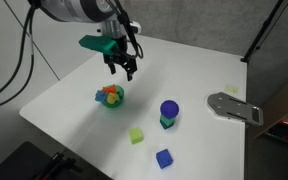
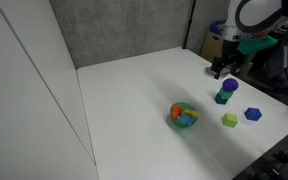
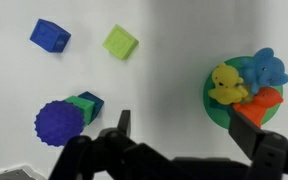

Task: Remove the orange toy from the blue block top and place it in the green bowl

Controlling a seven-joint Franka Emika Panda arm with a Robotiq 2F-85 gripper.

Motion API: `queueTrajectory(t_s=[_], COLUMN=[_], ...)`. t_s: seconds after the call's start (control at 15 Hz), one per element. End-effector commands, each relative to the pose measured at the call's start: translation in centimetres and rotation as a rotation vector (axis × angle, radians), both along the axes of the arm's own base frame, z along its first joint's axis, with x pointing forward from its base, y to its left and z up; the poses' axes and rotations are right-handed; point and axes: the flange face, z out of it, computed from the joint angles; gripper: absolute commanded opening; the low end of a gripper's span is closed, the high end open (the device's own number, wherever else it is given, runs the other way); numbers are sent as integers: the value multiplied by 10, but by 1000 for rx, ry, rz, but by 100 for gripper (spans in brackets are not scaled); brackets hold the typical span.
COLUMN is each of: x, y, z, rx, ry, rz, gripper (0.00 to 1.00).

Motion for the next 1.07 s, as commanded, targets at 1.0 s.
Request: queueTrajectory(t_s=[1.0], x=[-84], y=[-57], z=[187], rx=[96], ry=[-113], rz=[23], gripper=[100])
